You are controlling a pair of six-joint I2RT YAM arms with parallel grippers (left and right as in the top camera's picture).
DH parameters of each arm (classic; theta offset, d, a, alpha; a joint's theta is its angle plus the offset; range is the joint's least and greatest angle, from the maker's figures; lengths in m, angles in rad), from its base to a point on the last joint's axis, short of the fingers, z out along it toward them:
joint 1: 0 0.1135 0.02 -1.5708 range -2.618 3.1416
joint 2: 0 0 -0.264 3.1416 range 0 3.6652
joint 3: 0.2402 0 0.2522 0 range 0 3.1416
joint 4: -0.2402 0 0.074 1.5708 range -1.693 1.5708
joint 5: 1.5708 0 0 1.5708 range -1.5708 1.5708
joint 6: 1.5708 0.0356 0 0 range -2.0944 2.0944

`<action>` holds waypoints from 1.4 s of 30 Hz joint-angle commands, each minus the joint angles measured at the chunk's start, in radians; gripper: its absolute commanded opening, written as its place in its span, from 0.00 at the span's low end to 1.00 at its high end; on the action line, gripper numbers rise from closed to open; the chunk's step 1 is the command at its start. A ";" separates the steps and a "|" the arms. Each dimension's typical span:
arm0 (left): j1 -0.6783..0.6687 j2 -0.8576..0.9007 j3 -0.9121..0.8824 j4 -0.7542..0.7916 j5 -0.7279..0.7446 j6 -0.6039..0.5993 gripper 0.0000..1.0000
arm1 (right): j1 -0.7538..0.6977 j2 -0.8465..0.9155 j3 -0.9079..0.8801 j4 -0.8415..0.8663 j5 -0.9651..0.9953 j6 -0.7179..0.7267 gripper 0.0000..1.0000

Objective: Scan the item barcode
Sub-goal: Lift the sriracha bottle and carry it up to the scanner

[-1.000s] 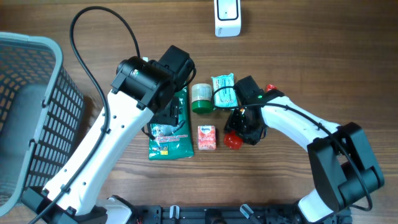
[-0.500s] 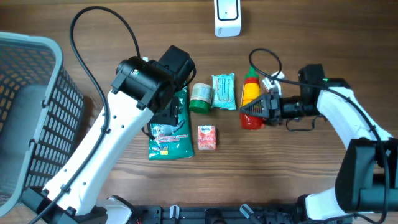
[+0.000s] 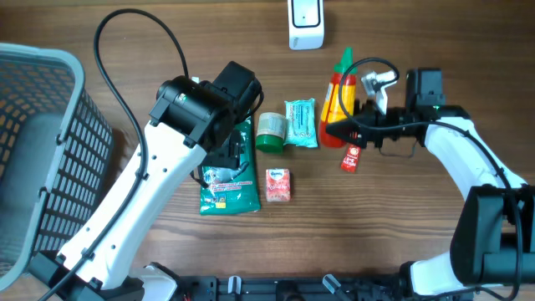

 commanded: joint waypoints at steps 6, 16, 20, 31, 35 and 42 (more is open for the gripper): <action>0.003 -0.020 -0.007 -0.001 -0.017 -0.017 1.00 | 0.002 -0.021 0.027 1.410 -0.066 1.179 0.34; 0.003 -0.020 -0.007 -0.001 -0.017 -0.017 1.00 | 0.008 -0.058 0.029 2.039 0.068 1.418 0.43; 0.003 -0.020 -0.007 -0.001 -0.017 -0.017 1.00 | 0.014 -0.062 0.037 2.033 0.093 1.164 0.30; 0.003 -0.020 -0.007 -0.001 -0.017 -0.017 1.00 | 0.042 -0.062 0.044 1.961 0.378 0.567 0.31; 0.003 -0.020 -0.007 -0.001 -0.017 -0.017 1.00 | 0.122 -0.084 0.072 2.040 0.411 0.431 0.30; 0.003 -0.020 -0.007 -0.001 -0.017 -0.017 1.00 | 0.236 -0.085 0.157 2.040 0.316 0.160 0.29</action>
